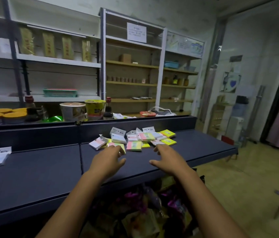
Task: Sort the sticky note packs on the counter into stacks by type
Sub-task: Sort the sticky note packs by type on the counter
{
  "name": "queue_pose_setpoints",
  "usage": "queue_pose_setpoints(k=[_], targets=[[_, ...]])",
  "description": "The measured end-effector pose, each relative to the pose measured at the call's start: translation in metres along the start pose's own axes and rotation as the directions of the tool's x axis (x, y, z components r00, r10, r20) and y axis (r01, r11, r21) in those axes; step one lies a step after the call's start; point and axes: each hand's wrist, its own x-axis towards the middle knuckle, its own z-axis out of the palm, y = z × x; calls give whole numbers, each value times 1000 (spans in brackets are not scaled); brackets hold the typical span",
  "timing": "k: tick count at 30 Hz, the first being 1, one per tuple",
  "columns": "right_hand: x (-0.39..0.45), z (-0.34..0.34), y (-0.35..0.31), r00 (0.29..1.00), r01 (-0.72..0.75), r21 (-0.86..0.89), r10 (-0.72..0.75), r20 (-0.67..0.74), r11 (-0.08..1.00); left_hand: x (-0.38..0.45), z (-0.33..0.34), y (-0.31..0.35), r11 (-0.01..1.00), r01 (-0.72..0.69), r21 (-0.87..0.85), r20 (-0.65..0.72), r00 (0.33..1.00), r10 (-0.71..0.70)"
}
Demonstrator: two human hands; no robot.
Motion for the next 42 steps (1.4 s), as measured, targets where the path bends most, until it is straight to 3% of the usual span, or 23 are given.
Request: queue_pose_setpoints(k=[25,34,42], targets=[[195,34,133,1000,-1,76,1,4,997,208,110,12,994,75,-77,-22,997,-77],[259,53,185,998,68,138,-69,4,988,257,144,29,974,203,-105,-67,975,-210],[308,73,210,972,223,177,-205,-111,959,274,164,28,948,282,-149,-89,951,-297]])
